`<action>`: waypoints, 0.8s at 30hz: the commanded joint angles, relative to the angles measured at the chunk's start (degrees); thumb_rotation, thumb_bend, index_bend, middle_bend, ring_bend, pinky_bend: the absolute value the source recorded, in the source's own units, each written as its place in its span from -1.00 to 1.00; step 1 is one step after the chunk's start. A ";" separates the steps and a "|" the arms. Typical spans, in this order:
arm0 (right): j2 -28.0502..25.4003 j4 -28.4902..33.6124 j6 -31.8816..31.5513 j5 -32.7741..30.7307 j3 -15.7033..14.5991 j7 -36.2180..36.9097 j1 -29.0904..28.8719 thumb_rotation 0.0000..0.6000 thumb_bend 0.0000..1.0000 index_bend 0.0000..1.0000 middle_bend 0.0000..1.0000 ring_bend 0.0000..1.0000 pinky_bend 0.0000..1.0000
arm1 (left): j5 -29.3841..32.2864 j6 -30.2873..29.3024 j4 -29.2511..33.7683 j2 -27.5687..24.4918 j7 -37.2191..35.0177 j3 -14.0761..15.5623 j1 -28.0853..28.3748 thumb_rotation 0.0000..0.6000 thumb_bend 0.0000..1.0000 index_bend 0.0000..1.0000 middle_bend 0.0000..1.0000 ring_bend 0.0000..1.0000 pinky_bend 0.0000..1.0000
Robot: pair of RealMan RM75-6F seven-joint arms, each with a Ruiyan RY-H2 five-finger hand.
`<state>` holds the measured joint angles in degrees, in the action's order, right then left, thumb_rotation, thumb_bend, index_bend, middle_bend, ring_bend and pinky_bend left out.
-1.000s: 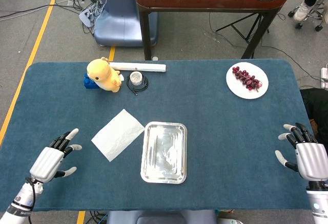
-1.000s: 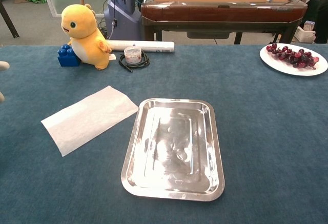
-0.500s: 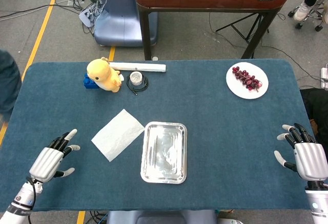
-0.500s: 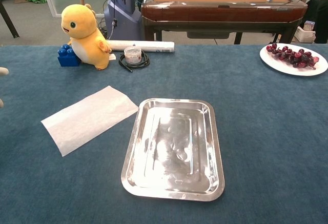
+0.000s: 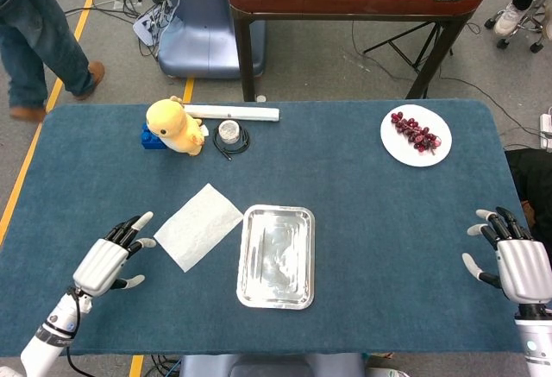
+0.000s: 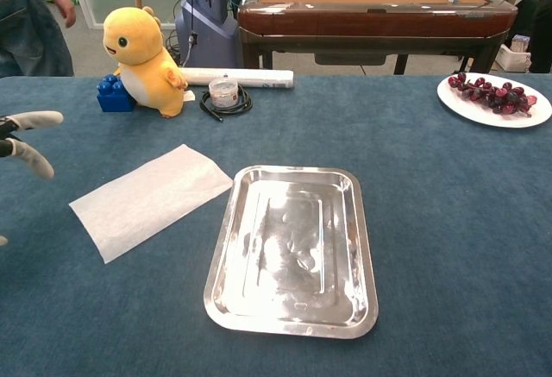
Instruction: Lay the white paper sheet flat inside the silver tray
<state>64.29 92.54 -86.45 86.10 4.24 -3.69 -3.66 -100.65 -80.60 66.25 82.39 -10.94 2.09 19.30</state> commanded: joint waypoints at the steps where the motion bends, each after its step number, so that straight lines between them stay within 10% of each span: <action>1: -0.08 0.04 -0.14 0.03 0.03 0.16 0.07 1.00 -0.47 -0.18 -0.51 -0.76 -0.36 | -0.31 0.49 -1.27 1.17 0.30 0.00 0.87 1.00 -0.85 -0.31 -1.00 -1.00 -0.74; 24: -0.31 0.04 -0.47 0.02 0.19 0.77 0.23 1.00 -0.47 -0.18 -0.51 -0.76 -0.36 | 1.05 1.48 -8.67 8.87 0.60 0.25 3.54 1.00 -0.85 -0.22 -1.00 -1.00 -0.74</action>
<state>63.97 92.58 -86.93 86.11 4.43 -2.92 -3.43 -99.76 -79.01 57.81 90.99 -10.46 2.46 22.76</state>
